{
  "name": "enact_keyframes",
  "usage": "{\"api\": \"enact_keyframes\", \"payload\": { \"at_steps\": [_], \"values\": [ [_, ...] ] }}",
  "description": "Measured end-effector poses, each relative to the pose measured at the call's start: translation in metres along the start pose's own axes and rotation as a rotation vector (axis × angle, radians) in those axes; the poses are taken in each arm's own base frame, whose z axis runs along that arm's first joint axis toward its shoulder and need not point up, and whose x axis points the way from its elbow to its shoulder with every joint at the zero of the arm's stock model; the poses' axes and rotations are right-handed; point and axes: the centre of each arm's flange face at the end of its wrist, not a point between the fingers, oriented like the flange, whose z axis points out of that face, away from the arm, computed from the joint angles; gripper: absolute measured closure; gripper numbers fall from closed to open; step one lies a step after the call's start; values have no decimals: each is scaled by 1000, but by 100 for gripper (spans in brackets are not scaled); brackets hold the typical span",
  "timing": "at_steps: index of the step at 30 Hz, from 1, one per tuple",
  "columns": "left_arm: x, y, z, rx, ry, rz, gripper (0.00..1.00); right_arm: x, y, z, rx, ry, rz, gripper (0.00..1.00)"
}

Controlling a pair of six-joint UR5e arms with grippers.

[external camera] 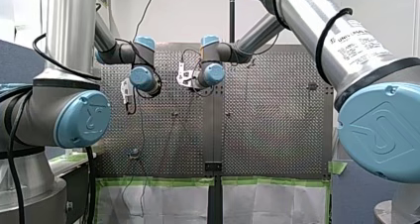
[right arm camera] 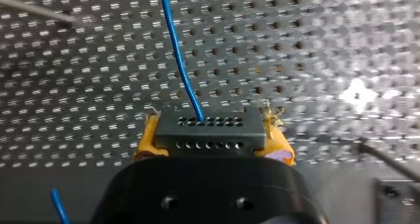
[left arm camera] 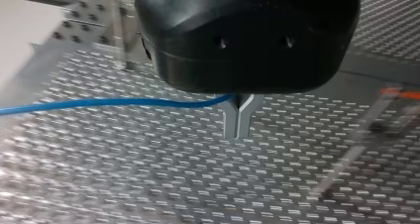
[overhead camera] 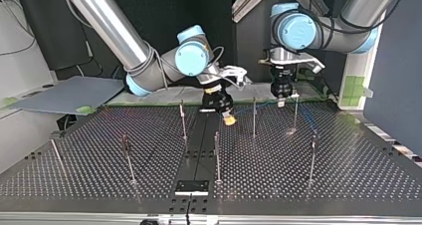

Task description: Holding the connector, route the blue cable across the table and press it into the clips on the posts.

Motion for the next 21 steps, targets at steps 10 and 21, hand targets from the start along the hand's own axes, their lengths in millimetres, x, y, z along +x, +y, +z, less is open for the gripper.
{"api": "enact_keyframes", "payload": {
  "at_steps": [10, 21],
  "values": [
    [51, 1, -1, 4, 68, 15, 100, -44, 9, -15, -21, -86, -20, 100],
    [87, 0, 9, 15, 103, 21, 100, -108, 21, -23, -39, -190, -42, 100]
  ]
}}
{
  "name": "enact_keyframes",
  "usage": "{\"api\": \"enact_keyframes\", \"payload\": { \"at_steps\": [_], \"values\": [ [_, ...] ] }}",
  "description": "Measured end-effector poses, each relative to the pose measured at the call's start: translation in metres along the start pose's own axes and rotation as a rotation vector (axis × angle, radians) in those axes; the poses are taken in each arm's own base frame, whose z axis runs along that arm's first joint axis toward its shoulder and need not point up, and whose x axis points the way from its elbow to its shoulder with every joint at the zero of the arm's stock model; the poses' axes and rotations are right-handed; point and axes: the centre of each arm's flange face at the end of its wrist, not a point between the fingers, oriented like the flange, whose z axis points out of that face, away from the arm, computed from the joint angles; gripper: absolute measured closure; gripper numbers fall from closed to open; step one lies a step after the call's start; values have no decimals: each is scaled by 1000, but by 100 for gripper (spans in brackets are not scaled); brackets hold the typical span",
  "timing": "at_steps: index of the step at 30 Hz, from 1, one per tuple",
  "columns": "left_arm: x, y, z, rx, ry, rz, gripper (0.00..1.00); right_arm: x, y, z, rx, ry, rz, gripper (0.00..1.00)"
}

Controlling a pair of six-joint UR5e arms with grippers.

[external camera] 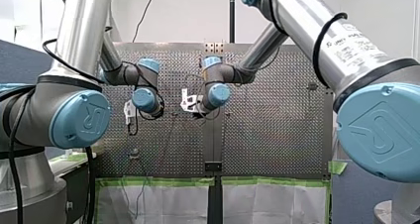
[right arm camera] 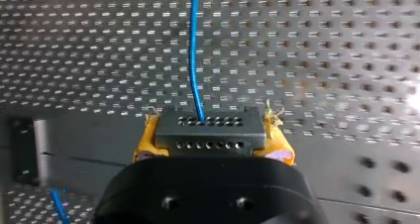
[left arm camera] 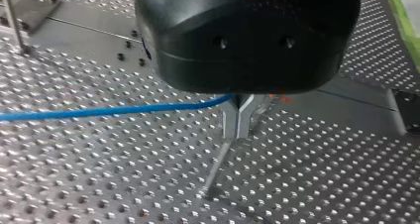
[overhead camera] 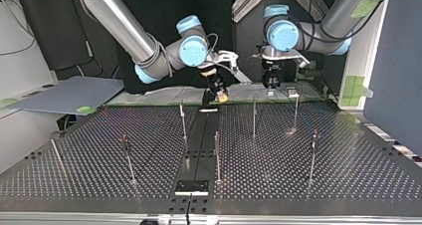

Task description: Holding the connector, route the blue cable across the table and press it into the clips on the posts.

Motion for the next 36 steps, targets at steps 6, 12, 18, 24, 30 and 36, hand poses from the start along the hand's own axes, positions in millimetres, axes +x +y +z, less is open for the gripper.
{"api": "enact_keyframes", "payload": {
  "at_steps": [6, 12, 18, 24, 30, 36],
  "values": [
    [18, 3, 9, -6, 15, 2, 100, -15, 7, 8, -8, -12, 6, 100],
    [16, 6, 17, -3, -8, -13, 100, -13, 16, 14, -9, 20, 21, 100],
    [11, 6, 32, 6, -22, -30, 100, -7, 25, 20, 11, 58, 40, 100],
    [18, 8, 52, 2, -12, -35, 100, -6, 33, 23, 15, 66, 55, 100],
    [18, 9, 75, 8, -19, -46, 100, -4, 47, 26, 3, 72, 68, 100],
    [12, 10, 94, 18, -25, -56, 100, -1, 65, 30, -18, 81, 81, 100]
  ]
}}
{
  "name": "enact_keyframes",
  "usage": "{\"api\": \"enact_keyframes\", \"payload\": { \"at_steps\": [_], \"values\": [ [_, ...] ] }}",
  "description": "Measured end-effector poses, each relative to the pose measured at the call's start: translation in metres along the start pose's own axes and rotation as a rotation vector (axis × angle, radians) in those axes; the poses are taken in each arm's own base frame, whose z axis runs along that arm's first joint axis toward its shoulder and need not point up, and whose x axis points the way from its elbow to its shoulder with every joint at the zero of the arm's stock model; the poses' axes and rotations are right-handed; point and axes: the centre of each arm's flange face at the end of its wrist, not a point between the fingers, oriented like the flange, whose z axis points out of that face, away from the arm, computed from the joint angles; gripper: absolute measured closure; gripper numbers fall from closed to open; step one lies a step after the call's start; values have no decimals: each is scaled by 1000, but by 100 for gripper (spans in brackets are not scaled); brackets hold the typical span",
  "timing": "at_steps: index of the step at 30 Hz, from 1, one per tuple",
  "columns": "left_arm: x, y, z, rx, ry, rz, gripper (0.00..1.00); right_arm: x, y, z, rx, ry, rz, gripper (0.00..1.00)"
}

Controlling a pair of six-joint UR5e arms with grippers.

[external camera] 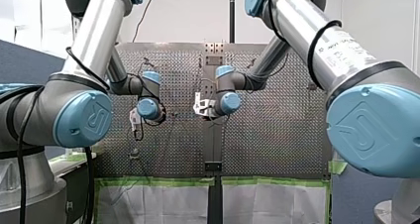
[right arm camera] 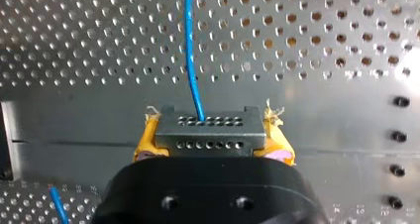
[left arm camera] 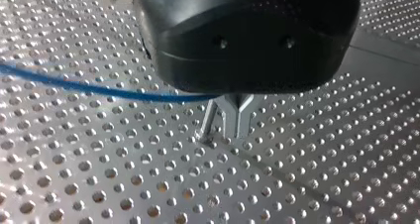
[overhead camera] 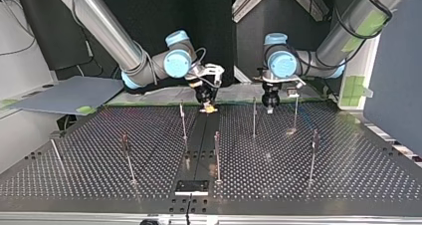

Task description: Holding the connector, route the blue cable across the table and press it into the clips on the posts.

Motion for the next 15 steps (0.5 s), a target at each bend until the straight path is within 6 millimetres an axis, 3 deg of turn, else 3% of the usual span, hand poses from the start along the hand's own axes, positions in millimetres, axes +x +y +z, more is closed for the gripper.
{"api": "enact_keyframes", "payload": {
  "at_steps": [15],
  "values": [
    [-30, 11, 35, 20, -63, -34, 100, 20, 19, 10, -11, 37, 6, 100]
  ]
}}
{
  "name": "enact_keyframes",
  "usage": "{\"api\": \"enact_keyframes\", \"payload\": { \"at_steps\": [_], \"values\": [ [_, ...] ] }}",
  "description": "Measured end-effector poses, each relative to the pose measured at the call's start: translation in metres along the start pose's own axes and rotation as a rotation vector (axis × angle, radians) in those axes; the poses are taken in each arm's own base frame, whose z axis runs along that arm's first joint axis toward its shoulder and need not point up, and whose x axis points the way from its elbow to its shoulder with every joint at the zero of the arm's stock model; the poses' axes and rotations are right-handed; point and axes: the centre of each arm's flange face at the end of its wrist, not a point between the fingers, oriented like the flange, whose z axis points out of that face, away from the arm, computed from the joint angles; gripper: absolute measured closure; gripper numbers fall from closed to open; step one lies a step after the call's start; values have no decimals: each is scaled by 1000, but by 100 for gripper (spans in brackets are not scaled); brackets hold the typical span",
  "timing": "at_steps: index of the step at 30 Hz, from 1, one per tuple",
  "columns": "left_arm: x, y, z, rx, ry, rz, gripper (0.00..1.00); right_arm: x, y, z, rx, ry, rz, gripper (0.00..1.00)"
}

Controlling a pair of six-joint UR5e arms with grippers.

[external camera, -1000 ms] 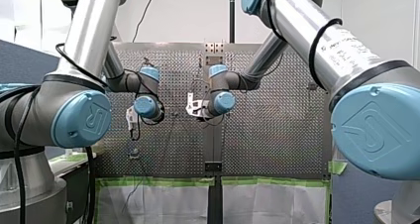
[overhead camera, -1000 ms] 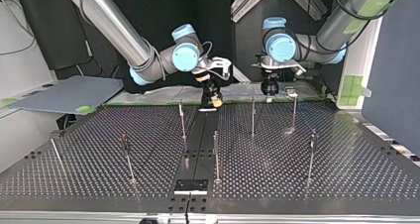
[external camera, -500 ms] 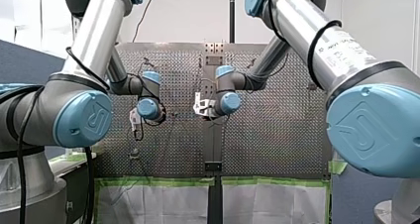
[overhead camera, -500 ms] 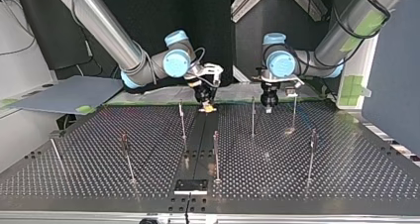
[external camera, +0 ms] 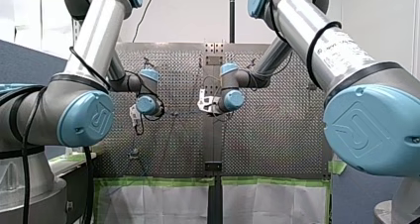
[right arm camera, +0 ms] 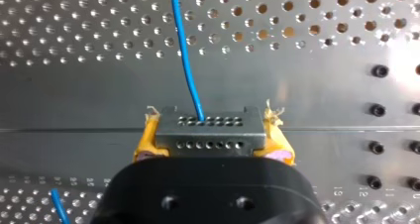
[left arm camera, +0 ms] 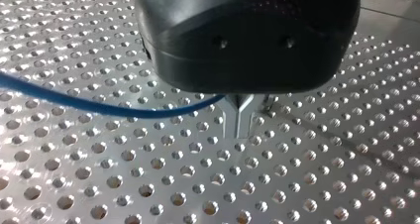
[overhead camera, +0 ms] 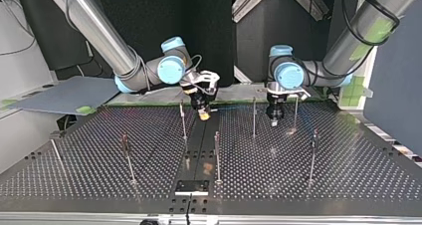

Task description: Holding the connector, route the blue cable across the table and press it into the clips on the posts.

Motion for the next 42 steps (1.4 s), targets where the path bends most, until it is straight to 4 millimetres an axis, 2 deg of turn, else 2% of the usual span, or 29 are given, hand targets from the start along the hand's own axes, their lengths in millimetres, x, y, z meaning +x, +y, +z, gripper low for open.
{"api": "enact_keyframes", "payload": {
  "at_steps": [3, 4, 5, 6, 8, 9, 11, 12, 13, 14, 24, 34, 42],
  "values": [
    [-1, 3, 2, -1, -1, -2, 96, 3, 1, 1, -1, 6, 0, 100],
    [-1, 4, 2, -2, 1, -2, 90, 3, 1, 2, -1, 6, 0, 100],
    [-1, 4, 1, -3, 3, -2, 77, 4, 1, 2, -1, 7, 0, 100],
    [-1, 5, 1, -5, 7, -2, 77, 4, 1, 2, 0, 7, 0, 100],
    [0, 5, 0, -8, 20, -3, 63, 4, 1, 2, 0, 7, 0, 100],
    [1, 4, -1, -9, 28, -3, 63, 4, 1, 2, 0, 6, 0, 100],
    [3, 4, -4, -15, 45, 0, 38, 4, 1, 2, 0, 6, 0, 100],
    [4, 4, -5, -21, 53, 4, 38, 4, 1, 2, 0, 5, 0, 100],
    [5, 4, -7, -28, 64, 13, 16, 4, 1, 2, 0, 5, 0, 100],
    [6, 3, -8, -33, 72, 20, 1, 4, 1, 2, 0, 5, 0, 100],
    [9, -1, -24, -71, 141, 87, 1, 2, 2, 1, -2, -8, 0, 100],
    [5, -14, -75, -63, 230, 101, 1, 2, 9, 0, -14, -18, -2, 100],
    [-4, -30, -110, -29, 231, 101, 1, -4, 14, -4, -26, -56, 1, 100]
  ]
}}
